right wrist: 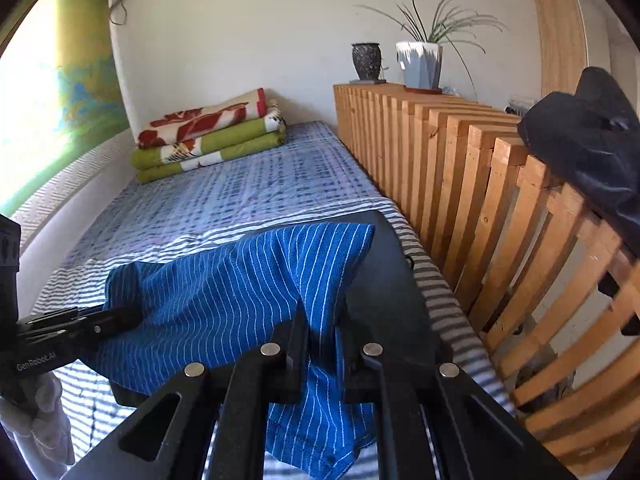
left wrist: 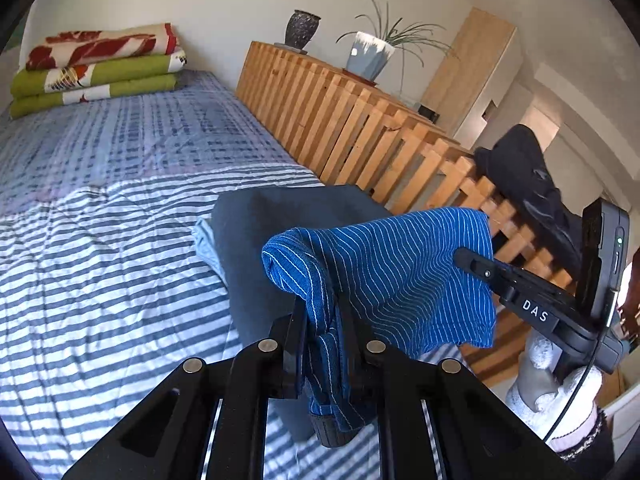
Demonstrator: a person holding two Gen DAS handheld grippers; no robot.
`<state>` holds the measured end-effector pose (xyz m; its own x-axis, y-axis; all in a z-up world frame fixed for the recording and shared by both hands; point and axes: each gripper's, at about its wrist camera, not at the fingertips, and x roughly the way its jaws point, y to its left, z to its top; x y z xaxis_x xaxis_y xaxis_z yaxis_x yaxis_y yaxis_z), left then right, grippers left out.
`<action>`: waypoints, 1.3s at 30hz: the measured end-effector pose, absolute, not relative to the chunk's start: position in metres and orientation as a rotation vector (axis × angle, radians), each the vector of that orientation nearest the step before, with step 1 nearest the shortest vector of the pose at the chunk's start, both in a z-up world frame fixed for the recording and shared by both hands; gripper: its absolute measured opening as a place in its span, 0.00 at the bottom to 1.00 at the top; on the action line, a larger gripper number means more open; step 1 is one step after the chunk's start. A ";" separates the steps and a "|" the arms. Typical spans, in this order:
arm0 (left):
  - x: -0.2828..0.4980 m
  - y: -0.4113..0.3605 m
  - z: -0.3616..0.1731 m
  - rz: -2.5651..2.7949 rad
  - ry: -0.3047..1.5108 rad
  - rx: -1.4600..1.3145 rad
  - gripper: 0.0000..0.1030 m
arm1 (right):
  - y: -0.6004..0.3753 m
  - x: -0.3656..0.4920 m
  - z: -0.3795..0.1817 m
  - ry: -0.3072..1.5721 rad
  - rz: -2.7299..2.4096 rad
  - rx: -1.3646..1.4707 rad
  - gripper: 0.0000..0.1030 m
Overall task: Fold small clothes
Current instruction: 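Lift the folded briefs with both tools and carry them onto the clothes stack, then open both tools and release the briefs on top of the stack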
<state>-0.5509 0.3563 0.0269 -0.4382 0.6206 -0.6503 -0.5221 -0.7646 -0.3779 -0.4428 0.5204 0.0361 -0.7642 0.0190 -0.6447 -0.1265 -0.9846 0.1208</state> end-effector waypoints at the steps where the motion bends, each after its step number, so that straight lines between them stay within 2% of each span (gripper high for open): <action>1: -0.560 0.363 0.020 2.196 -0.163 -1.071 0.12 | 0.528 -0.454 0.032 0.233 2.860 -1.058 0.09; 6: -0.585 0.402 -0.014 2.238 -0.104 -1.069 0.13 | 0.555 -0.501 0.008 0.139 2.836 -1.106 0.09; 7: -0.588 0.408 -0.021 2.255 -0.079 -1.074 0.18 | 0.558 -0.510 0.003 0.115 2.823 -1.137 0.10; 9: -0.591 0.411 -0.028 2.255 -0.087 -1.114 0.30 | 0.565 -0.526 -0.004 0.038 2.755 -1.184 0.20; 10: -0.591 0.407 -0.028 2.250 -0.118 -1.098 0.36 | 0.569 -0.528 -0.004 0.013 2.719 -1.179 0.31; 12: -0.586 0.398 -0.023 2.294 -0.133 -1.040 0.44 | 0.578 -0.520 0.004 0.052 2.711 -1.126 0.31; 13: -0.581 0.389 -0.020 2.313 -0.139 -1.012 0.46 | 0.581 -0.513 0.010 0.082 2.725 -1.095 0.31; 17: -0.572 0.385 -0.017 2.291 -0.162 -0.967 0.44 | 0.566 -0.487 0.027 0.049 2.812 -1.004 0.31; 24: -0.555 0.416 -0.050 2.247 0.075 -1.083 0.40 | 0.545 -0.492 -0.003 -0.059 2.784 -1.193 0.31; 27: -0.556 0.414 -0.066 2.244 0.083 -1.126 0.40 | 0.556 -0.488 -0.017 -0.023 2.720 -1.246 0.32; 30: -0.553 0.411 -0.069 2.240 0.087 -1.142 0.40 | 0.563 -0.481 -0.022 0.002 2.684 -1.245 0.38; 39: -0.523 0.371 -0.038 2.271 0.079 -1.119 0.40 | 0.587 -0.434 0.011 0.291 2.691 -1.107 0.40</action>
<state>-0.5226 0.3706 -0.0382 -0.4651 0.4877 -0.7388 -0.5379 -0.8185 -0.2017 -0.4335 0.5874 0.0111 -0.6934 0.1239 -0.7099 -0.2727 -0.9569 0.0994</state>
